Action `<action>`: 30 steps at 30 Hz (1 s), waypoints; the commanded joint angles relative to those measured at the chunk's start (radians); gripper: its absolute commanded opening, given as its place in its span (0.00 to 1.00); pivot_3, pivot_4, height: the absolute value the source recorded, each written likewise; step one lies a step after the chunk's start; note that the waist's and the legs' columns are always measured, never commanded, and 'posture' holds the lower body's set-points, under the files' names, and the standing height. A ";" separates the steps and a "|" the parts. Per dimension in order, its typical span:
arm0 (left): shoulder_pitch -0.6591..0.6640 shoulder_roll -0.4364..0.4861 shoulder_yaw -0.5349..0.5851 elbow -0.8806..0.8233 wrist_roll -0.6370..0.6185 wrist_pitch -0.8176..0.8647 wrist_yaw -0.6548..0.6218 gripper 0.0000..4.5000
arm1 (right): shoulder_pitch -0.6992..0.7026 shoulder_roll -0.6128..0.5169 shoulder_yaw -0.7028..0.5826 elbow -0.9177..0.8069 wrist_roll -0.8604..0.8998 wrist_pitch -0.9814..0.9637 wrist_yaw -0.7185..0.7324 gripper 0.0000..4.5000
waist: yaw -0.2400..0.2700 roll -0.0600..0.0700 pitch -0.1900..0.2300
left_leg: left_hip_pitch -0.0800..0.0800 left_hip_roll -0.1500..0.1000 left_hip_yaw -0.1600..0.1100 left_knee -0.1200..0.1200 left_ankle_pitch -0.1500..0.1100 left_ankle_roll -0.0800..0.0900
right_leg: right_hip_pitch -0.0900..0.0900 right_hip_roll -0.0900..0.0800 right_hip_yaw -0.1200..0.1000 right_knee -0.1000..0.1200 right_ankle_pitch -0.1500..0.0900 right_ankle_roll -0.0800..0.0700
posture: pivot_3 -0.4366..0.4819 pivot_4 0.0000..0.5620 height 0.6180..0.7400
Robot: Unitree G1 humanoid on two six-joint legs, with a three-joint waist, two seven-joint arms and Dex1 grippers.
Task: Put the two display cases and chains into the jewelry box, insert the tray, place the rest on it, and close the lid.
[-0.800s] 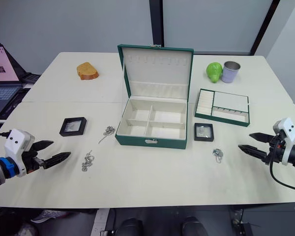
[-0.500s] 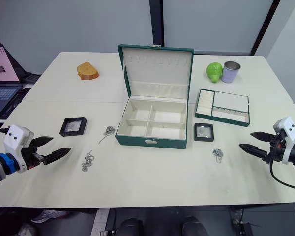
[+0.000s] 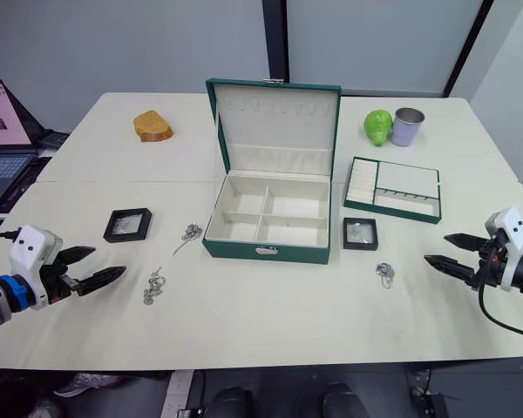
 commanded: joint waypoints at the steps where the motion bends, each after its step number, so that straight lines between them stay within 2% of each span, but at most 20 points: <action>1: 0.006 0.005 0.017 -0.010 0.001 -0.007 -0.005 1.00 | -0.011 -0.009 -0.021 -0.008 0.004 -0.019 0.011 0.99 | 0.000 0.000 0.000 | 0.000 0.000 0.000 0.000 0.000 0.000 | 0.000 0.000 0.000 0.000 0.000 0.000 | 0.48 0.27 1.00; 10: 0.006 0.002 0.022 -0.006 0.005 -0.010 0.010 1.00 | -0.011 -0.003 -0.025 -0.008 0.008 -0.019 0.008 0.99 | 0.000 0.000 0.000 | 0.000 0.000 0.000 0.000 0.000 0.000 | 0.000 0.000 0.000 0.000 0.000 0.000 | 0.48 0.27 1.00; 15: -0.085 -0.039 0.076 -0.083 -0.088 0.081 0.071 1.00 | -0.075 0.058 -0.065 -0.073 0.101 0.066 -0.055 0.99 | 0.001 0.000 0.000 | 0.000 0.000 0.000 0.000 0.000 0.000 | 0.000 0.000 0.000 0.003 0.000 0.000 | 0.48 0.27 1.00; 19: -0.192 -0.086 0.026 -0.128 -0.087 0.115 0.157 1.00 | -0.155 0.162 -0.042 -0.173 0.120 0.093 -0.192 0.99 | 0.000 0.000 0.000 | 0.001 0.000 -0.001 0.001 0.000 0.000 | 0.000 0.000 0.000 0.006 0.000 0.000 | 0.48 0.27 1.00; 21: -0.251 -0.113 -0.018 -0.126 -0.066 0.109 0.173 1.00 | -0.189 0.210 0.005 -0.191 0.074 0.075 -0.261 0.90 | 0.000 -0.001 -0.001 | 0.001 0.000 -0.001 0.001 0.000 0.000 | 0.000 0.000 0.000 0.007 0.000 0.000 | 0.48 0.27 1.00; 24: -0.334 -0.146 -0.088 -0.082 -0.020 0.083 0.177 0.88 | -0.237 0.274 0.083 -0.207 0.010 0.059 -0.339 0.71 | 0.000 -0.001 -0.001 | 0.000 0.000 -0.001 0.002 0.000 0.000 | -0.001 0.000 0.000 0.007 0.000 0.000 | 0.48 0.27 1.00; 25: -0.360 -0.157 -0.113 -0.059 -0.005 0.071 0.174 0.80 | -0.255 0.292 0.113 -0.202 -0.021 0.054 -0.366 0.61 | -0.001 -0.001 -0.001 | 0.000 0.000 -0.001 0.002 0.000 0.000 | -0.001 0.000 0.000 0.008 0.000 0.000 | 0.48 0.27 1.00; 30: -0.475 -0.231 -0.230 0.063 0.084 0.007 0.185 0.46 | -0.332 0.365 0.252 -0.142 -0.165 0.003 -0.452 0.34 | -0.009 -0.001 -0.001 | -0.001 0.000 0.000 0.003 0.000 0.000 | -0.005 0.001 0.000 0.011 0.000 0.000 | 0.48 0.27 1.00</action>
